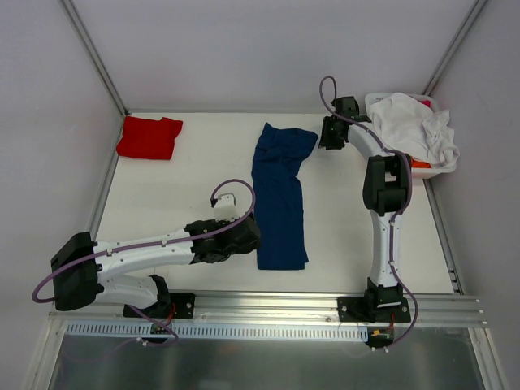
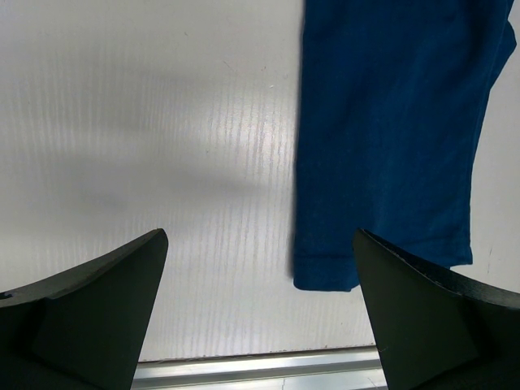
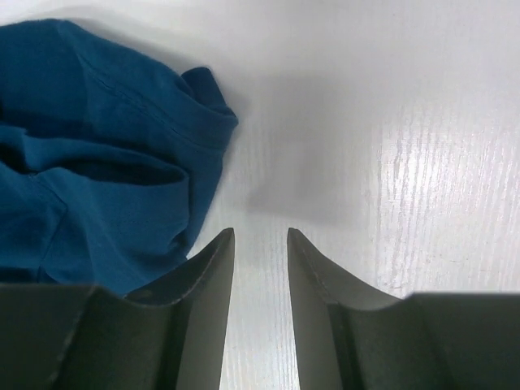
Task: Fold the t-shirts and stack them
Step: Fold the tshirt
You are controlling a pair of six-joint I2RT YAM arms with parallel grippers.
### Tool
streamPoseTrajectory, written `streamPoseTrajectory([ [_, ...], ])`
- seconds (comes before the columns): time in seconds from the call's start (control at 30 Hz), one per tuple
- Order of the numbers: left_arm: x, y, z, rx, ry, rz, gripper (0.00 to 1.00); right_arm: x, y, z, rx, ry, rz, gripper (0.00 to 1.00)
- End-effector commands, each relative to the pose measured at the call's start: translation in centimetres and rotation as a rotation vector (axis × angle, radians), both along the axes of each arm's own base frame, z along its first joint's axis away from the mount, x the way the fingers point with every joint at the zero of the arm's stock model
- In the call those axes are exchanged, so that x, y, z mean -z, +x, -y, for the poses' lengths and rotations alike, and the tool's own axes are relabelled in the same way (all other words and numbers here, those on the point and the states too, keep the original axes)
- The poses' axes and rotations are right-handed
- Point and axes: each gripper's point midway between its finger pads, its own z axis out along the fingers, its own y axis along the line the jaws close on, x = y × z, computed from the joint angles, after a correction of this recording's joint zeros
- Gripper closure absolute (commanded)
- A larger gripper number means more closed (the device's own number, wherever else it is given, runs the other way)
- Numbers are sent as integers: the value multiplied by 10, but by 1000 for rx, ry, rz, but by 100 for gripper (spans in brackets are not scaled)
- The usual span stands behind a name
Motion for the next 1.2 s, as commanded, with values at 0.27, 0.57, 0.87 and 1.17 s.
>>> streamPoseTrajectory([
  [0.27, 0, 5, 3, 3, 43, 19, 1, -55, 43, -16, -18, 57, 161, 60],
  [0.57, 0, 10, 9, 14, 62, 17, 1, -34, 60, -21, -5, 131, 170, 59],
  [0.87, -3, 12, 11, 15, 59, 19, 1, -15, 60, -30, 9, 220, 153, 60],
  [1.17, -5, 13, 12, 16, 53, 19, 1, -12, 54, -34, 6, 258, 140, 95],
])
